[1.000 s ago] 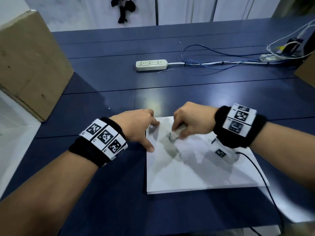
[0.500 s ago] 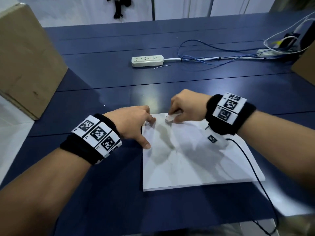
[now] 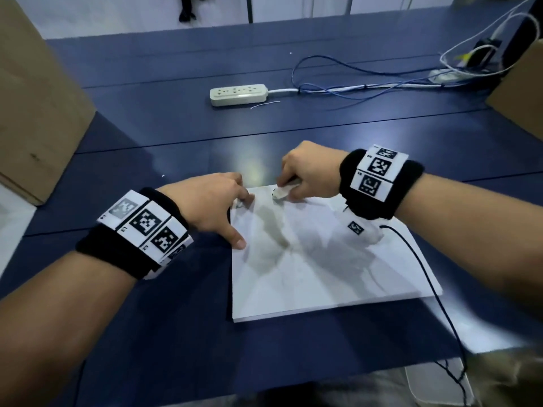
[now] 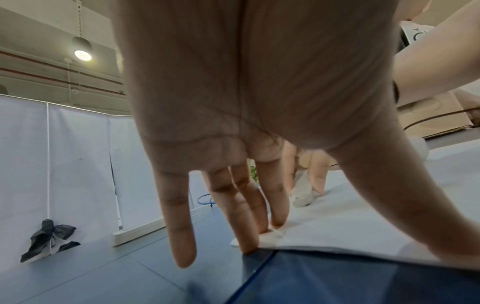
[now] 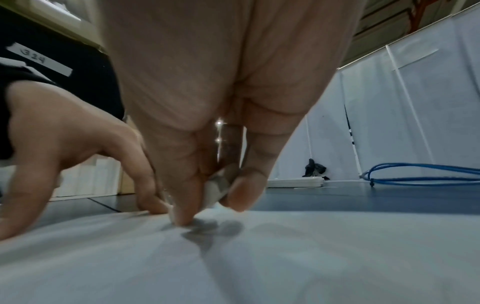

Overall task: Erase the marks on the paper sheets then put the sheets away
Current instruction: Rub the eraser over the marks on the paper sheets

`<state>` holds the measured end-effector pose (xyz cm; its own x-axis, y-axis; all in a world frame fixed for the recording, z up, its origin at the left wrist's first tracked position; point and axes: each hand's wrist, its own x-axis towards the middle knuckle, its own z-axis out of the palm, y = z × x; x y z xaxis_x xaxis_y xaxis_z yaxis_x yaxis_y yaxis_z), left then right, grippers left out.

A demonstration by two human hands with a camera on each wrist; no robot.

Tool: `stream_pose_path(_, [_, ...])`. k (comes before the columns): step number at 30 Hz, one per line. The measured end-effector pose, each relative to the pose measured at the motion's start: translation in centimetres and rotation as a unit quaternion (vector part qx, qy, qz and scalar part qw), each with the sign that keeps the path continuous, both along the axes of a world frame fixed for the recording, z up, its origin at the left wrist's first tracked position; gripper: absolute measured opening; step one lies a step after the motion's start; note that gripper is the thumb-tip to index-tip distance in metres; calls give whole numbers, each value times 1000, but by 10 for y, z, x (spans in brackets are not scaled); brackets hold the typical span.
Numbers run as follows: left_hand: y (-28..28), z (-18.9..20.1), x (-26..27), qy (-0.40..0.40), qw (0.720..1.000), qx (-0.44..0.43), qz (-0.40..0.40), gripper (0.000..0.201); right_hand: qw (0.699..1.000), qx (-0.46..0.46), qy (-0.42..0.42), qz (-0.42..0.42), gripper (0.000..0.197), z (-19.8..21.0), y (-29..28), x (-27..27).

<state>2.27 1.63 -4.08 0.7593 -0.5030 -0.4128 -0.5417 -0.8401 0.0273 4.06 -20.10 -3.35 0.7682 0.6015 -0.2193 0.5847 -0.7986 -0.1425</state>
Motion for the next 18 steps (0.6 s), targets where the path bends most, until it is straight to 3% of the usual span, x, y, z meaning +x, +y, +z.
stream_pose_path(5, [1,0,-2,-1,1000,-4,2,93,995,-13,53,79,26,-2,-7,-39])
stream_pose_path(12, [-2,3,0,-6,1000,5,-5,91,1000,-25,-17,8,38,3,3,-2])
stream_pose_path(15, [-1,1,-1,-6,1000,7,-6,90,998,-19,0,54,27,3,-1,-29])
stream_pose_path(18, [-2,1,-1,-4,1000,7,-8,88,992,-32,52,114,28,5,-2,-51])
